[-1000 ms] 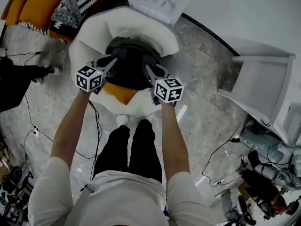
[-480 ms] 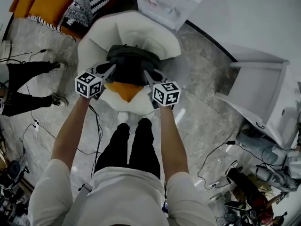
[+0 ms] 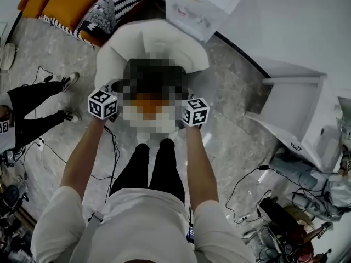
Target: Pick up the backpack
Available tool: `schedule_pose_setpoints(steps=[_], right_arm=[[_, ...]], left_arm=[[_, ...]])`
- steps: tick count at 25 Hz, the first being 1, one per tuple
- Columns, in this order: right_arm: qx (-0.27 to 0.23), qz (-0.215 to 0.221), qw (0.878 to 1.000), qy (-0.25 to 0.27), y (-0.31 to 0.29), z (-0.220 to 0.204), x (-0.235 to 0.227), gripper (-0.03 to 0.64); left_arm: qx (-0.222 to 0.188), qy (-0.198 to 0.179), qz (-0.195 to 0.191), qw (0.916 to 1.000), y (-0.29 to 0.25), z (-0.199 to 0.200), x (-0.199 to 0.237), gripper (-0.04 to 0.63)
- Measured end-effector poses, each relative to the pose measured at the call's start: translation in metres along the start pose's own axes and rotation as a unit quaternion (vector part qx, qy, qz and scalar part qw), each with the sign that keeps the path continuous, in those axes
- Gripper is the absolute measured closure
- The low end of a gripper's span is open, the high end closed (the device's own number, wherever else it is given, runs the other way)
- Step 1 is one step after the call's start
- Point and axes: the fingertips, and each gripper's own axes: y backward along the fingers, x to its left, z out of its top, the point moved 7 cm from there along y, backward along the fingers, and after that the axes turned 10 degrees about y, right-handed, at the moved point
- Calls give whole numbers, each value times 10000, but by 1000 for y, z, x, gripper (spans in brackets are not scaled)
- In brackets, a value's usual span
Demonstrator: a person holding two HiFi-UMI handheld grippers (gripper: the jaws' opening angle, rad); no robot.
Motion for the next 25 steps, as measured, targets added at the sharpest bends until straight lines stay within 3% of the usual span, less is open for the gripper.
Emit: schedule_pose_setpoints(steps=[25], right_arm=[[-627,129,9956,689,96,103,115,569]], left_arm=[[-955,-276,-367,9944,133,66,-91,565]])
